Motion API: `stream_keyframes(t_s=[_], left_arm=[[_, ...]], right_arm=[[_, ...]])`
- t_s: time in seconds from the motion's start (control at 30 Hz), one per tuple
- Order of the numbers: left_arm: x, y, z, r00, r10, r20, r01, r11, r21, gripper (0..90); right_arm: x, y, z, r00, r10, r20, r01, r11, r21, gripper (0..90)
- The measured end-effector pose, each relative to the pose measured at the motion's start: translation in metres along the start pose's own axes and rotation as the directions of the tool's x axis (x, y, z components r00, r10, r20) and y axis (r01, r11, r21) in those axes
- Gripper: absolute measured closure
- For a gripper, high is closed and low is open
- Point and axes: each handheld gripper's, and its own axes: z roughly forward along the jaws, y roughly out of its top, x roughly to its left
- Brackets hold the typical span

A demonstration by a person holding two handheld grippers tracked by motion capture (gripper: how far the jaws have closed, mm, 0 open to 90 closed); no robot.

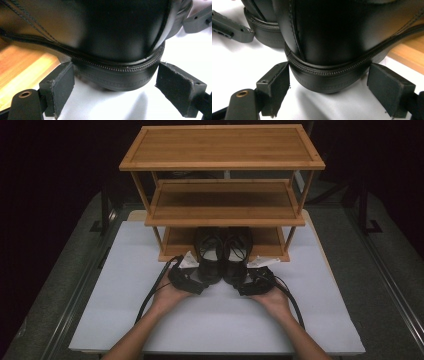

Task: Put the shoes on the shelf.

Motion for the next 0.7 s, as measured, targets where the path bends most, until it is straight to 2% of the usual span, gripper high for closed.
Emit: stream_keyframes(t_s=[0.2, 0.4, 0.5, 0.6, 0.7], left_arm=[[0.005, 0.006, -0.003, 0.9995, -0.026, 0.020, 0.026, 0.9994, -0.024, 14.8], [0.015, 0.014, 0.000, 0.9989, -0.043, 0.021, 0.044, 0.9980, -0.046, 14.8], [0.022, 0.018, 0.002, 0.9995, -0.027, 0.016, 0.027, 0.9992, -0.030, 14.8], [0.027, 0.021, 0.007, 0.9988, -0.046, 0.016, 0.046, 0.9976, -0.052, 14.8], [0.033, 0.024, 0.011, 0.9989, -0.046, 0.007, 0.046, 0.9983, -0.037, 14.7]], right_arm=[[-0.006, 0.009, -0.005, 0.9996, 0.015, -0.024, -0.015, 1.000, -0.004, 18.5], [-0.014, 0.019, -0.004, 0.9990, 0.030, -0.032, -0.030, 1.000, -0.007, 18.4], [-0.019, 0.024, 0.000, 0.9991, 0.032, -0.030, -0.032, 0.999, -0.006, 18.4], [-0.025, 0.030, 0.004, 0.9991, 0.033, -0.027, -0.033, 0.999, -0.005, 18.4], [-0.029, 0.034, 0.007, 0.9993, 0.032, -0.019, -0.032, 0.999, -0.007, 18.4]])
